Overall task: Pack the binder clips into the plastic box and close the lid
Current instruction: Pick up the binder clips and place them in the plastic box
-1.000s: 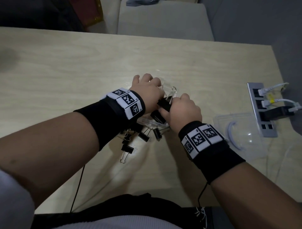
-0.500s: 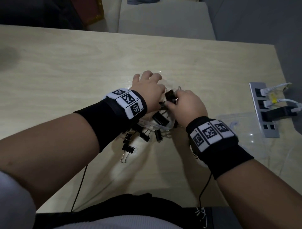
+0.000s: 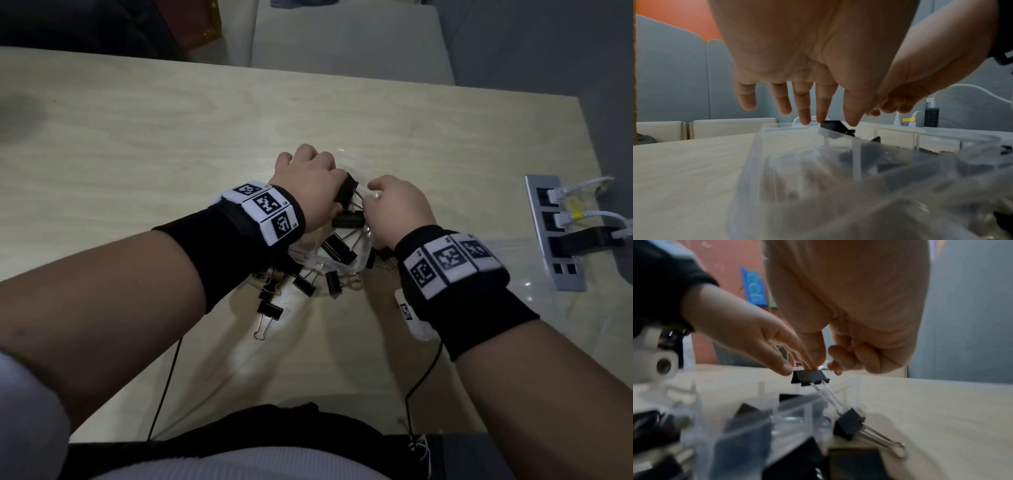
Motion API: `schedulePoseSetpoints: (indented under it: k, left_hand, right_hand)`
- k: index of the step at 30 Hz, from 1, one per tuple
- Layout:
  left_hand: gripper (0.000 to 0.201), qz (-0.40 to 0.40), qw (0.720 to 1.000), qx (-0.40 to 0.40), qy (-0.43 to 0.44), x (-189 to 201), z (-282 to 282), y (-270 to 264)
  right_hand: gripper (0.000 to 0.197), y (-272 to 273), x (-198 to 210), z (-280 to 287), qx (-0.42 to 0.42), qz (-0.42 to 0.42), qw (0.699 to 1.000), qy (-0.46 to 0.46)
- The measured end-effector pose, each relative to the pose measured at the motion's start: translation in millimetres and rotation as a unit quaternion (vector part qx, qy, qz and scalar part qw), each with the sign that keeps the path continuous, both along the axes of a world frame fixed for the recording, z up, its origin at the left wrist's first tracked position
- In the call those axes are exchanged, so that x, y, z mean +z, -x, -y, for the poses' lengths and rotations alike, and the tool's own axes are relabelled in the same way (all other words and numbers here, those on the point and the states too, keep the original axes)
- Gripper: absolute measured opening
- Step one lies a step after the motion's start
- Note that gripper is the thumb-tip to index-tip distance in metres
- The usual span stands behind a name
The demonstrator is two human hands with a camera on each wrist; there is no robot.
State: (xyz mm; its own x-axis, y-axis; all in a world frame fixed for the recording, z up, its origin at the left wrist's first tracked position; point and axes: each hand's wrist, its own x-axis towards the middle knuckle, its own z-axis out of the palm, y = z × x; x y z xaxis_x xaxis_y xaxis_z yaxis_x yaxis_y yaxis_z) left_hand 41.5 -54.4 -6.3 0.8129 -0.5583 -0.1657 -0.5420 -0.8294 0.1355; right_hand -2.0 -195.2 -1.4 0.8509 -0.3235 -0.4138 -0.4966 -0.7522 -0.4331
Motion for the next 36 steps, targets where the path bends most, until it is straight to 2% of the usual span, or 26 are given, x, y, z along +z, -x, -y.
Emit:
schedulePoseSetpoints:
  k: [2,4,10,15,18,29,36]
  left_hand:
    - [0.045,-0.010,1.000,-0.005,-0.005,-1,2,-1]
    - [0.041,-0.017,1.000,-0.008,-0.008,-1,4,-3]
    - [0.036,-0.021,0.998,-0.032,-0.044,-4,13,-5]
    - [0.033,0.014,1.000,0.011,-0.007,-2,16,-6]
    - [0.029,0.019,1.000,0.010,-0.010,-1,16,-6]
    - [0.030,0.024,0.999,0.016,0.015,-2,18,-5]
    - [0.025,-0.018,1.000,0.013,0.017,12,-5,7]
  right_hand:
    - [0.037,4,-4,3,0.050,-0.043,0.994,0.082]
    - [0.038,6,-9,4,0.074,-0.066,0.989,0.109]
    - [0.029,0,-17,5,0.063,-0.030,0.989,0.128]
    - [0.030,5,-20,3,0.086,-0.004,0.985,0.150]
    - [0.037,8,-21,2,0.076,0.015,0.983,0.167]
    - [0.055,5,-20,1,0.035,-0.002,0.987,0.156]
    - [0.030,32,-9,2,0.033,0.066,0.993,0.089]
